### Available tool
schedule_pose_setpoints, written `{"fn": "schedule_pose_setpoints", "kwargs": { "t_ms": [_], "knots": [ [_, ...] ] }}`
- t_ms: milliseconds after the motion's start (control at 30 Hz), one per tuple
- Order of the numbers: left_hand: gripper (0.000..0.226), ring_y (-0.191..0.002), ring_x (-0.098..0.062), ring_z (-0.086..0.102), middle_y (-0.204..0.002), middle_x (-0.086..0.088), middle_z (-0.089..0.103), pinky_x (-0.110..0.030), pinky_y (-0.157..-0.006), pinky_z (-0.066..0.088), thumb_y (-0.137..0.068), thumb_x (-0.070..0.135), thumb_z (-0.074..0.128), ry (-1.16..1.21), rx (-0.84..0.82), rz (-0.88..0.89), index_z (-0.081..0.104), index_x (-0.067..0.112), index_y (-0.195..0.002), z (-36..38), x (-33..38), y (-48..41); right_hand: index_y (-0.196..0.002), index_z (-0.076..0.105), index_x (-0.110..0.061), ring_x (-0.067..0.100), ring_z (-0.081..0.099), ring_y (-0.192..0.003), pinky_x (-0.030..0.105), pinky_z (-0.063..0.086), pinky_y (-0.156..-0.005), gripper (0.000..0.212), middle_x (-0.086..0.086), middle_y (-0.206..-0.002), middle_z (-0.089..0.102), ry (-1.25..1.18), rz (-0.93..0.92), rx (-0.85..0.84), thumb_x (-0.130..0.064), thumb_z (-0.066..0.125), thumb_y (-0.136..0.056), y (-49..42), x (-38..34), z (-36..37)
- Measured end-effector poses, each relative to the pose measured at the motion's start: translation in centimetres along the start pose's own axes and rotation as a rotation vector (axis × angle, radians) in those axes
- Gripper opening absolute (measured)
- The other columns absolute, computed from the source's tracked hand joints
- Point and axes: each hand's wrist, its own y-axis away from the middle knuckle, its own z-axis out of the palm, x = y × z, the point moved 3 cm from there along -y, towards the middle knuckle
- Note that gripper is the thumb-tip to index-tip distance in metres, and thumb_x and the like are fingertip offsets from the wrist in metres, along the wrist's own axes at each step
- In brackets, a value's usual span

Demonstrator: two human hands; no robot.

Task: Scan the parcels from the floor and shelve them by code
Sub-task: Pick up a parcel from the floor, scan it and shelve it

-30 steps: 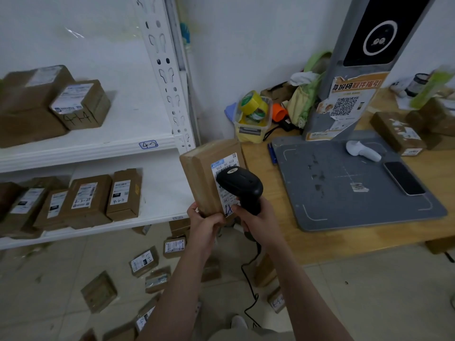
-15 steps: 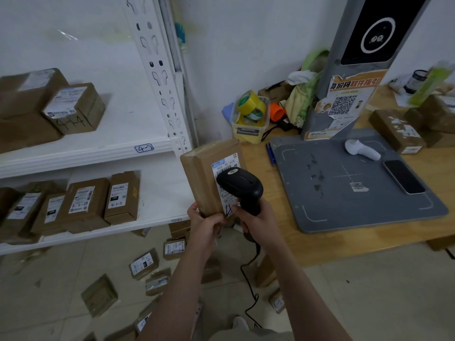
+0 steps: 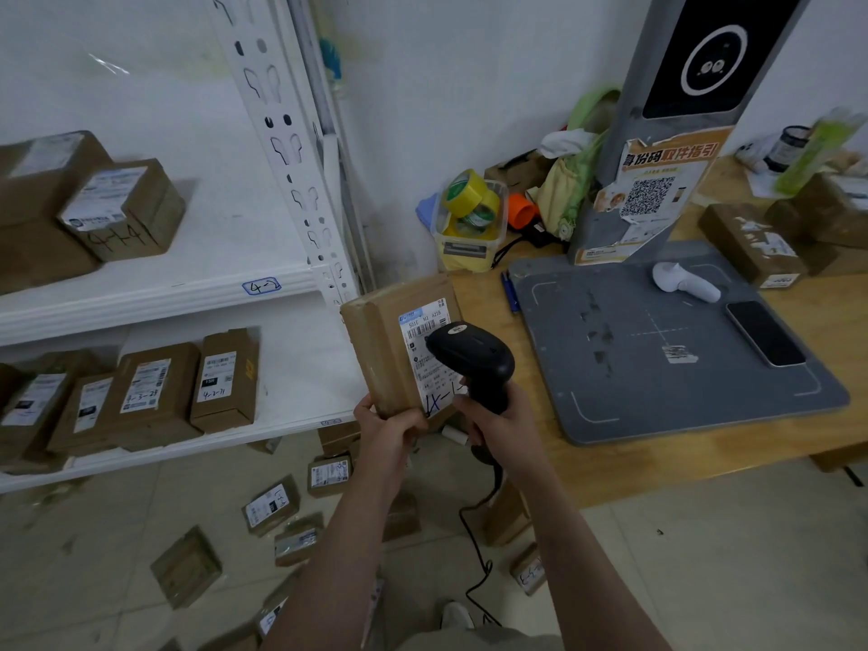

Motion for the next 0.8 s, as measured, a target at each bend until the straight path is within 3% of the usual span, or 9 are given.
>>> {"fn": "schedule_pose_setpoints", "kwargs": {
  "t_ms": [100,167,233,300,367,433,567,633,800],
  "knots": [
    [0.094,-0.117,-0.039,0.057,-0.130,-0.020,0.052,-0.044,-0.090,0.055,-0.058,-0.012,0.065,0.015,0.025,-0.028,0.026,0.016,-0.139,-0.1,-0.3,-0.2,-0.100,0.060,-0.011,0.007,0.056,-0.055,0.025,0.045,-0.054,0.012,-0.011,-0.064,0.061,0.027,0.037,0.084,-0.006,0.066,-0.091,-0.4,1.1,-1.5],
    [0.084,-0.118,-0.038,0.058,-0.130,-0.021,0.055,-0.041,-0.087,0.056,-0.070,-0.021,0.060,0.024,0.049,-0.035,0.028,0.011,-0.140,-0.4,-0.5,-0.3,-0.111,0.062,-0.015,0.012,0.064,-0.076,0.029,0.052,-0.069,0.024,-0.006,-0.085,0.068,0.083,0.097,0.224,-0.011,0.070,-0.089,-1.0,3.1,-3.1],
    [0.078,-0.116,-0.037,0.061,-0.129,-0.023,0.059,-0.039,-0.079,0.060,-0.069,-0.023,0.058,0.033,0.056,-0.046,0.033,0.002,-0.139,-0.9,-0.8,-0.6,-0.121,0.059,-0.018,0.020,0.064,-0.087,0.038,0.053,-0.077,0.035,0.002,-0.099,0.068,0.144,0.187,0.374,-0.008,0.068,-0.088,-1.2,5.9,-4.9],
    [0.086,-0.113,-0.035,0.064,-0.129,-0.023,0.061,-0.033,-0.071,0.061,-0.060,-0.017,0.064,0.052,0.072,-0.069,0.036,-0.005,-0.140,-1.1,-0.8,-0.4,-0.124,0.057,-0.018,0.030,0.064,-0.089,0.043,0.053,-0.076,0.040,0.009,-0.101,0.067,0.202,0.303,0.492,-0.006,0.064,-0.086,-1.0,8.8,-6.9],
    [0.095,-0.113,-0.034,0.065,-0.128,-0.021,0.063,-0.030,-0.069,0.060,-0.054,-0.011,0.068,0.059,0.101,-0.090,0.035,-0.005,-0.143,-1.6,-1.0,-0.4,-0.125,0.057,-0.014,0.034,0.065,-0.089,0.040,0.052,-0.070,0.043,0.014,-0.100,0.066,0.233,0.402,0.554,-0.003,0.059,-0.084,-0.5,11.2,-8.6],
    [0.089,-0.112,-0.035,0.065,-0.125,-0.022,0.065,-0.029,-0.068,0.060,-0.059,-0.014,0.067,0.056,0.115,-0.104,0.036,-0.004,-0.142,-1.9,-1.3,-0.5,-0.123,0.057,-0.009,0.034,0.063,-0.089,0.035,0.049,-0.067,0.043,0.017,-0.101,0.065,0.292,0.466,0.578,0.002,0.056,-0.082,0.1,12.8,-9.9],
    [0.078,-0.110,-0.033,0.065,-0.120,-0.021,0.067,-0.031,-0.071,0.059,-0.065,-0.015,0.065,0.035,0.104,-0.110,0.041,-0.005,-0.138,-2.0,-1.8,-0.9,-0.117,0.061,-0.007,0.034,0.062,-0.093,0.039,0.049,-0.076,0.035,0.016,-0.100,0.065,0.411,0.576,0.580,-0.001,0.056,-0.082,0.5,14.7,-11.0],
    [0.065,-0.111,-0.033,0.065,-0.119,-0.020,0.068,-0.035,-0.078,0.057,-0.074,-0.018,0.060,0.025,0.102,-0.123,0.044,-0.005,-0.137,-1.8,-2.0,-1.1,-0.114,0.062,-0.006,0.032,0.062,-0.090,0.037,0.049,-0.074,0.032,0.016,-0.099,0.066,0.448,0.579,0.569,-0.002,0.056,-0.083,0.3,14.5,-11.0],
    [0.069,-0.111,-0.032,0.064,-0.118,-0.020,0.069,-0.034,-0.076,0.056,-0.075,-0.016,0.060,-0.004,0.101,-0.140,0.041,-0.004,-0.140,-1.4,-2.5,-1.6,-0.116,0.060,-0.007,0.028,0.061,-0.089,0.034,0.046,-0.072,0.031,0.014,-0.100,0.065,0.495,0.535,0.526,-0.003,0.055,-0.086,-0.4,13.7,-10.5]
  ]
}}
